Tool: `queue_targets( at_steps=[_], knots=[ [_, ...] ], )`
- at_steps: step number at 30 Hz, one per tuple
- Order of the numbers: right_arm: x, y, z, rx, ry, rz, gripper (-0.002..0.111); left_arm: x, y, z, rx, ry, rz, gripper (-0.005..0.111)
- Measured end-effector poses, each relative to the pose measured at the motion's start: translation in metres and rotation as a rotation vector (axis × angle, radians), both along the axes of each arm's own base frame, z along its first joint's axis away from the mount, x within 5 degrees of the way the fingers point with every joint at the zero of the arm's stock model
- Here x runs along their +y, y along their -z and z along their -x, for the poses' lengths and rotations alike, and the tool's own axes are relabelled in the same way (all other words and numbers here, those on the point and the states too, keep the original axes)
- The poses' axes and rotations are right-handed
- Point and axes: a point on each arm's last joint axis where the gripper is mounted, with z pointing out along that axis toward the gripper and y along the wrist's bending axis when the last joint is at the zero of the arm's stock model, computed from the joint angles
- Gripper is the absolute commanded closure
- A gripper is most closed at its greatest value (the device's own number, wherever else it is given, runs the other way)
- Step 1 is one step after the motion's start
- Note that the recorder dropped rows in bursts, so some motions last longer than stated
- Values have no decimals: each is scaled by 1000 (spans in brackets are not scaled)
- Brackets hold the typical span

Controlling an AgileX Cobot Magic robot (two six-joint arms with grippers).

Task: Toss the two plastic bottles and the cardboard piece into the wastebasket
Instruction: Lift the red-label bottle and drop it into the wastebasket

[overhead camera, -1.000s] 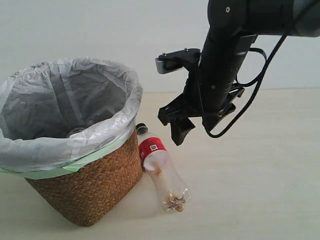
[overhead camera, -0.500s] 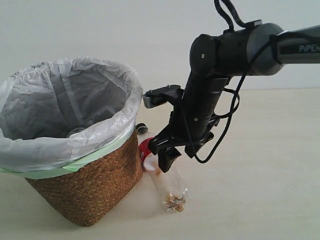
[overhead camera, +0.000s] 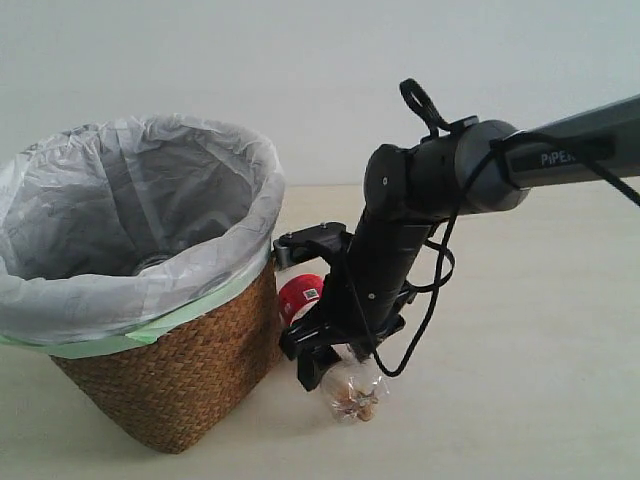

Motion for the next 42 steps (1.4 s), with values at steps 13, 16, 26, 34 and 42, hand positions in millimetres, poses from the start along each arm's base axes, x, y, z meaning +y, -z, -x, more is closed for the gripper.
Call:
queue_targets(
  at_steps=[13, 16, 26, 34, 42],
  knots=[
    [-5, 6, 0, -50, 53, 20, 104, 0, 0, 0, 0, 0, 0, 103],
    [-10, -6, 1, -75, 87, 47, 104, 0, 0, 0, 0, 0, 0, 103],
    [-46, -76, 17, -240, 212, 64, 104, 0, 0, 0, 0, 0, 0, 103],
    [-144, -89, 41, -277, 405, 91, 104, 0, 0, 0, 0, 0, 0, 103],
    [-203, -123, 70, -340, 576, 62, 104, 0, 0, 0, 0, 0, 0, 103]
  ],
)
